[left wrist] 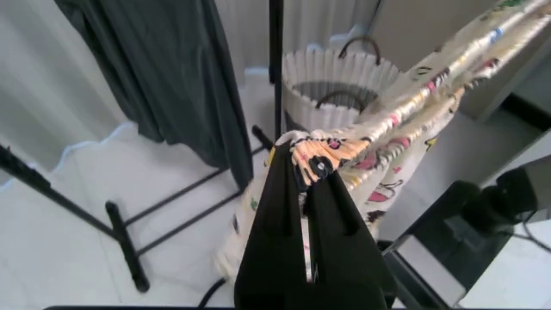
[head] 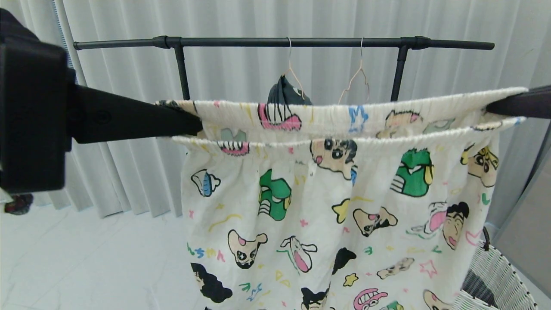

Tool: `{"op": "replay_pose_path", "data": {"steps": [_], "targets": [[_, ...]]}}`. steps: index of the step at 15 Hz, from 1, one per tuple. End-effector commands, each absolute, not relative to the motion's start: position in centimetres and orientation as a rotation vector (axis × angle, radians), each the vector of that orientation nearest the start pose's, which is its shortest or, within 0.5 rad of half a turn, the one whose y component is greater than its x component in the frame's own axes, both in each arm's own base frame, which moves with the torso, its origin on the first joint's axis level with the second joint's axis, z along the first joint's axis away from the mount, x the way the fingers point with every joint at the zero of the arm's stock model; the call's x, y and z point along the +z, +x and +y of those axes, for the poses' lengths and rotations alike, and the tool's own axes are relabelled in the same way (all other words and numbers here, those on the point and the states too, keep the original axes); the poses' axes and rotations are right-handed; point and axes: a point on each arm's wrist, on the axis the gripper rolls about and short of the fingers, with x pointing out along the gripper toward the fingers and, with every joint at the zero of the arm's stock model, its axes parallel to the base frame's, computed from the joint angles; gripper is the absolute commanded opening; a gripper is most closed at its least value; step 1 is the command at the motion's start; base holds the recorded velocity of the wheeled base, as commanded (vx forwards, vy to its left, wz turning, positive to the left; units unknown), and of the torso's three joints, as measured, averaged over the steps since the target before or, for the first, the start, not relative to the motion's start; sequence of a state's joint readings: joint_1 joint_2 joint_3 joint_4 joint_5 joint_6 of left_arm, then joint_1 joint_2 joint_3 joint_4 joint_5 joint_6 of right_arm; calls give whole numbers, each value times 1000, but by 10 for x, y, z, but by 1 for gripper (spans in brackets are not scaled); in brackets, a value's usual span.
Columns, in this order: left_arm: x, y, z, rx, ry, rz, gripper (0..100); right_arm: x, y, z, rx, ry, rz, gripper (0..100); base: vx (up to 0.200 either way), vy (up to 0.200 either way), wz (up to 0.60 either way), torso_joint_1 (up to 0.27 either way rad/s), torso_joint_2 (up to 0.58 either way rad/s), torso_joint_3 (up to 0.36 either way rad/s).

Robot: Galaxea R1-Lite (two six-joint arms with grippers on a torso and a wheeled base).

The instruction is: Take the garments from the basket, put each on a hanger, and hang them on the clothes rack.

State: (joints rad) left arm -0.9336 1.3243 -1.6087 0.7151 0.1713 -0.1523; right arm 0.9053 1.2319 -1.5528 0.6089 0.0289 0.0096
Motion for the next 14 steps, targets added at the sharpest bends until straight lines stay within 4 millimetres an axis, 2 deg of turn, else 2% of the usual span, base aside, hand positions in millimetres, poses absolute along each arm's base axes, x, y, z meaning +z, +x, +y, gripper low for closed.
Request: {"op": "replay_pose_path", "data": {"steps": [1,3,6,10,11,13,14], "targets": [[370,101,-131,-719,90,428,0,379,87,116,913,-131,281,0,0,0,0,0,0,0],[376,102,-121,-685,61,401,0,384,88,111,888,-113,261,0,0,0,0,0,0,0],[361,97,-124,-708,97,452,0,371,90,116,892,-143,310,0,0,0,0,0,0,0],[371,96,-122,-715,77,414,0,375,89,114,893,-133,295,0,0,0,0,0,0,0],[370,96,-122,-714,79,416,0,374,89,115,891,-136,299,100,0,0,0,0,0,0],[367,98,-123,-710,83,426,0,367,87,112,896,-158,313,100,0,0,0,0,0,0],[367,98,-123,-705,83,428,0,361,81,105,905,-193,309,100,0,0,0,0,0,0]]}}
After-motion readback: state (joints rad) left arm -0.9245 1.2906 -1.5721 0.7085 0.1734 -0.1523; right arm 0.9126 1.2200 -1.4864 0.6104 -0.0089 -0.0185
